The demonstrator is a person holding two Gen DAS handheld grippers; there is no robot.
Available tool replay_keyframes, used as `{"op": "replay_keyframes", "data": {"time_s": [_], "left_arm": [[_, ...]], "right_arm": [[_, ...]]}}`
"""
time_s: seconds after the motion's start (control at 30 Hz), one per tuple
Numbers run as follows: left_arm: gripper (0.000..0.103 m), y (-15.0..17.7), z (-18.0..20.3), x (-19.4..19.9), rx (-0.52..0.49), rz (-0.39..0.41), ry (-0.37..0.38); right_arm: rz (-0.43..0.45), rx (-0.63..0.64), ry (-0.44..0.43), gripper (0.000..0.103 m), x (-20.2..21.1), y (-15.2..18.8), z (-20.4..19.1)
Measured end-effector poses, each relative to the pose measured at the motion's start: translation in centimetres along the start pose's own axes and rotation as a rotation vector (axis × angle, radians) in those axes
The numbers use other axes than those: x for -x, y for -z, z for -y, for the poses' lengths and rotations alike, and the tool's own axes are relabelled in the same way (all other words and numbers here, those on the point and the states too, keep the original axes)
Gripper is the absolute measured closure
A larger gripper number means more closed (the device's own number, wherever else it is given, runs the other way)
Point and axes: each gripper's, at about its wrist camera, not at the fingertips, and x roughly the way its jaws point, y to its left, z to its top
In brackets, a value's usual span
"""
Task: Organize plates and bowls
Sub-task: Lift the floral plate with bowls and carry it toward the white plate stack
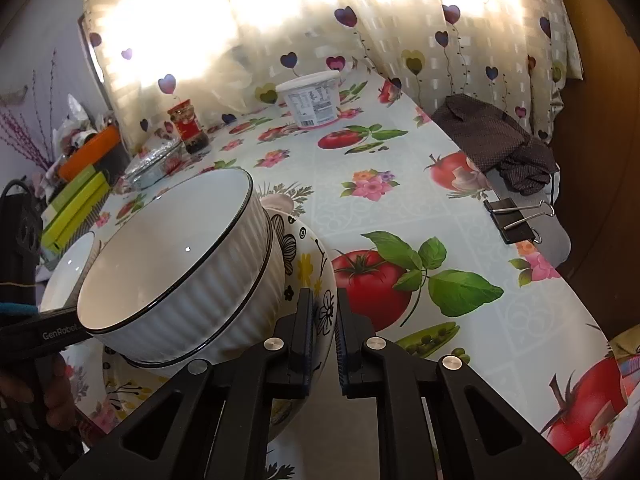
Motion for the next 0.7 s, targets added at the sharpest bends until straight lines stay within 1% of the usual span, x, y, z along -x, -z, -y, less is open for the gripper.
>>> {"op": "replay_keyframes", "data": {"time_s": [0.27,0.7], "left_arm": [[0.093,-0.1,-0.3,0.0,0.015,0.007,0.016],[0.093,-0.1,-1.1,0.6,0.031,0.02,-0.004]], "right_arm": [[0.011,0.021,0.029,0.093,0.1,0.2,-0.4],[0.031,0.025,0.004,0.093,0.0,-0.1,-1.6]]}}
